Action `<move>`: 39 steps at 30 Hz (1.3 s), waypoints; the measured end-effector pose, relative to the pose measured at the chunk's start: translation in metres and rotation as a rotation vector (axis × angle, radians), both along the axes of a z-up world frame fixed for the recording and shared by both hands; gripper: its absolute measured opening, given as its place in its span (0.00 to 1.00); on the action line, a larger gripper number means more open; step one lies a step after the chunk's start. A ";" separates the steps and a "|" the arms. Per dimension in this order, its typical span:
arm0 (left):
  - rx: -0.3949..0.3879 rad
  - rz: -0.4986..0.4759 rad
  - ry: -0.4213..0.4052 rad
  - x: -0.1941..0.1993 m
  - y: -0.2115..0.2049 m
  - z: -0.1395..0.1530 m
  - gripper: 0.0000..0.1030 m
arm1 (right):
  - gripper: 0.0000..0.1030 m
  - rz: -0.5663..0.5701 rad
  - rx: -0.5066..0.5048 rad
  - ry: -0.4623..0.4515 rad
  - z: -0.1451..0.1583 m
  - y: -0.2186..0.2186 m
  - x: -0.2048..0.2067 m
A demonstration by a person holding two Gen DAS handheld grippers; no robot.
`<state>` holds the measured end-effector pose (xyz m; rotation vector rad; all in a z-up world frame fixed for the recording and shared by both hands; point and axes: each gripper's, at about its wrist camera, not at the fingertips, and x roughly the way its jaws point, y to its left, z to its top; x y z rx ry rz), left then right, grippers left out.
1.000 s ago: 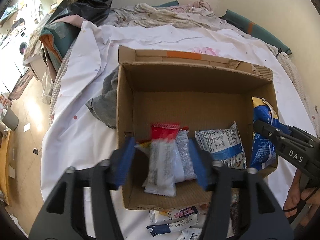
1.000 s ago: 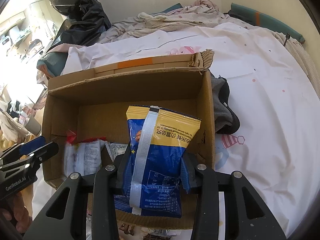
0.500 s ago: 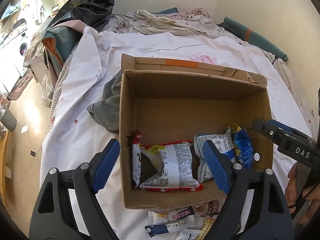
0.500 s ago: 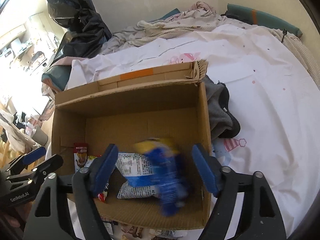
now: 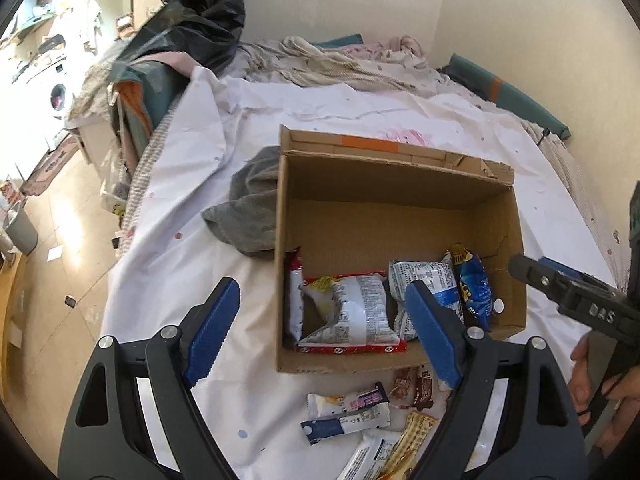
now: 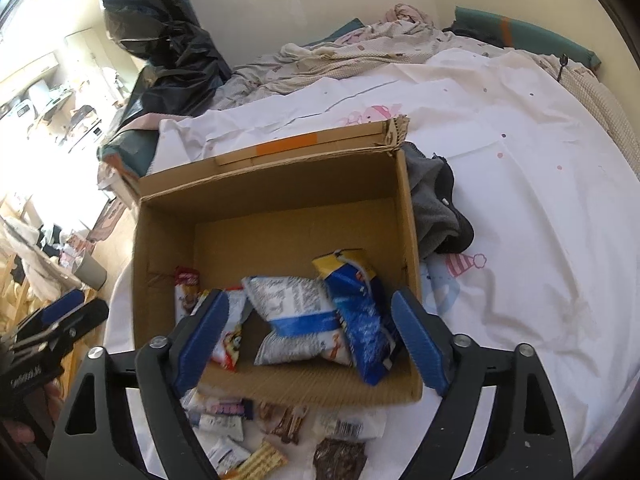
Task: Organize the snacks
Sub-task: 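Lower the left gripper and grasp the orange cheese snack bag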
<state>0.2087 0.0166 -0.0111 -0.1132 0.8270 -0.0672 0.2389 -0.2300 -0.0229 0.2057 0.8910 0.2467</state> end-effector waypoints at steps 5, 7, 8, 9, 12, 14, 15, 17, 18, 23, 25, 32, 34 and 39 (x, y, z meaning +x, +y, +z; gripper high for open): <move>-0.039 0.027 0.022 -0.017 0.010 -0.001 0.88 | 0.89 0.016 -0.029 -0.012 0.004 0.002 -0.025; -0.050 0.032 0.040 -0.024 0.013 -0.003 0.89 | 0.89 0.010 -0.008 0.008 0.002 0.000 -0.035; -0.052 0.033 0.048 -0.028 0.014 -0.005 0.89 | 0.89 0.007 0.000 0.016 0.002 -0.001 -0.038; -0.052 0.032 0.050 -0.032 0.014 -0.005 0.89 | 0.89 0.003 0.010 0.023 0.001 -0.002 -0.042; -0.033 0.034 0.054 -0.044 0.016 -0.007 0.89 | 0.90 -0.014 0.025 0.044 -0.001 -0.006 -0.053; -0.043 0.039 0.069 -0.050 0.019 -0.009 0.89 | 0.90 -0.029 0.042 0.061 -0.003 -0.009 -0.061; -0.060 0.039 0.079 -0.053 0.020 -0.011 0.89 | 0.90 -0.040 0.059 0.072 -0.005 -0.012 -0.065; -0.080 0.034 0.094 -0.056 0.021 -0.013 0.89 | 0.90 -0.055 0.082 0.090 -0.007 -0.016 -0.071; -0.075 0.026 0.097 -0.060 0.021 -0.014 0.89 | 0.90 -0.064 0.092 0.098 -0.009 -0.018 -0.073; -0.077 0.005 0.132 -0.069 0.016 -0.024 0.89 | 0.90 -0.091 0.098 0.132 -0.015 -0.026 -0.081; -0.098 -0.001 0.157 -0.070 0.013 -0.029 0.89 | 0.90 -0.099 0.095 0.142 -0.018 -0.027 -0.082; -0.156 -0.161 0.352 -0.076 -0.025 -0.062 0.89 | 0.90 -0.126 0.074 0.171 -0.025 -0.037 -0.087; -0.153 -0.158 0.406 -0.085 -0.035 -0.074 0.89 | 0.90 -0.138 0.083 0.183 -0.027 -0.041 -0.086; -0.208 0.057 0.511 -0.112 -0.029 -0.093 0.89 | 0.90 -0.171 0.126 0.214 -0.032 -0.046 -0.082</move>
